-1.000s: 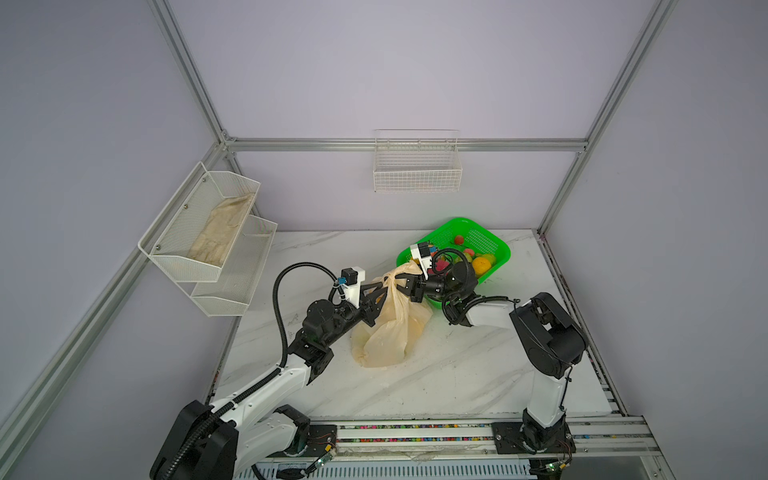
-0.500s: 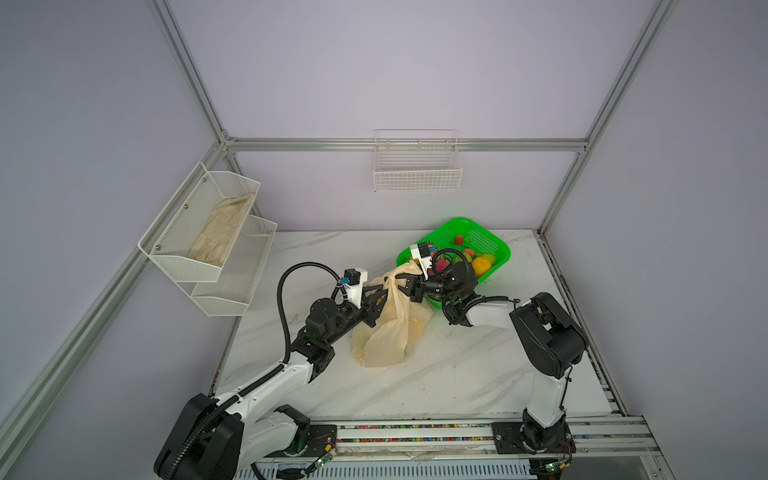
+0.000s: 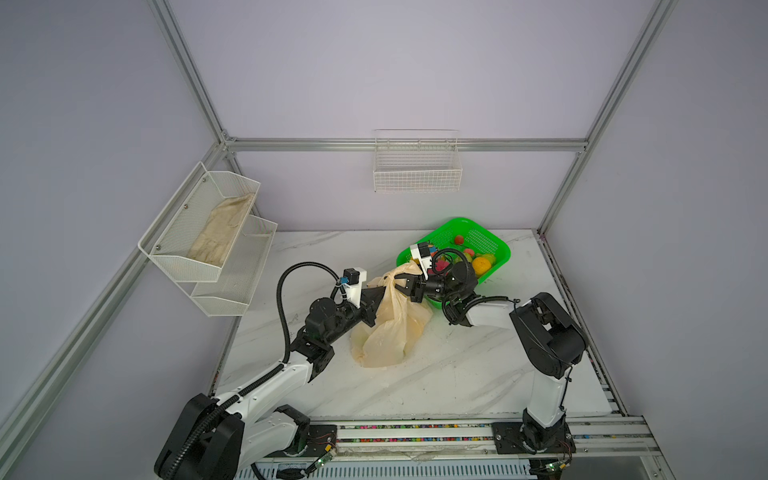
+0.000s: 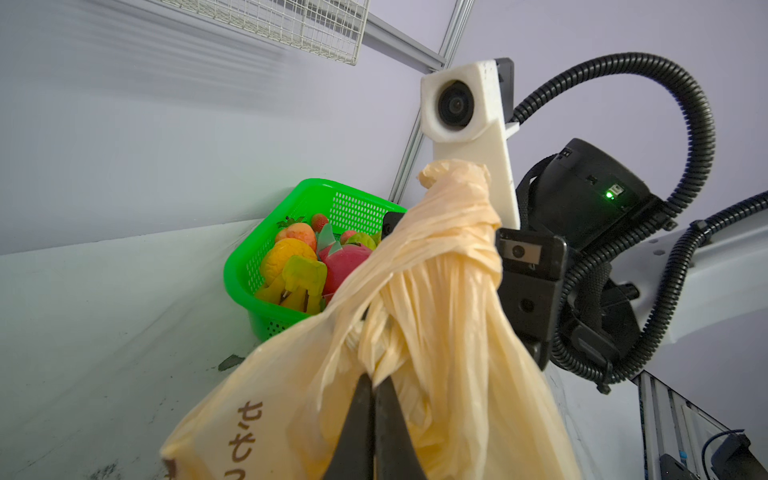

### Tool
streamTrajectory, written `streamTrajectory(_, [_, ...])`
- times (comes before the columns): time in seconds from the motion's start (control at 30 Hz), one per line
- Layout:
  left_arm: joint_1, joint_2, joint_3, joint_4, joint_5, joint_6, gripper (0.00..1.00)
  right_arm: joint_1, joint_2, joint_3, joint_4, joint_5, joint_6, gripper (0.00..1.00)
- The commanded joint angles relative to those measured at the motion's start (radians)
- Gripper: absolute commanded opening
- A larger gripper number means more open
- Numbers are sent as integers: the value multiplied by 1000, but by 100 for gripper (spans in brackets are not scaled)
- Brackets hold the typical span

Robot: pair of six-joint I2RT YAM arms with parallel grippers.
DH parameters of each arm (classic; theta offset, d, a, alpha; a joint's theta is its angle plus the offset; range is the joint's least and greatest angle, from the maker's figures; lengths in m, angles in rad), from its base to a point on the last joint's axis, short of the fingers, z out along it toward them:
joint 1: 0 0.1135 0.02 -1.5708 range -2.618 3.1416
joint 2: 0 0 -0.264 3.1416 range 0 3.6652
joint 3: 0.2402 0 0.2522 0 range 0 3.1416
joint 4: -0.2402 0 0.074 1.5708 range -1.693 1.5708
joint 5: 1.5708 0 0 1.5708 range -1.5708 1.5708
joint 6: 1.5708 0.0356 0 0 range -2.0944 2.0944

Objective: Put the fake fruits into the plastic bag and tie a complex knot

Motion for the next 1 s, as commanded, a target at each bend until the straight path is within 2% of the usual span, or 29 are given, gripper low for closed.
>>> streamTrajectory(0.0, [6, -45, 31, 9, -7, 9, 0, 2, -29, 12, 19, 14, -21, 0])
streamTrajectory(0.13, [8, -86, 22, -27, -37, 22, 0, -5, -44, 11, -57, 37, -87, 0])
streamTrajectory(0.3, [11, -112, 21, -74, -65, 38, 0, -7, -82, 24, -271, 80, -259, 2])
streamTrajectory(0.6, [18, -142, 36, -184, -137, 55, 0, -12, -116, 12, -362, 135, -321, 16])
streamTrajectory(0.83, [20, -136, 28, -171, -112, 51, 0, -15, -174, -22, -458, 205, -387, 34])
streamTrajectory(0.87, [20, -135, 25, -165, -107, 53, 0, -15, -188, -29, -479, 219, -402, 44])
streamTrajectory(0.97, [21, -128, 24, -155, -90, 55, 0, -17, -230, -59, -537, 268, -440, 53])
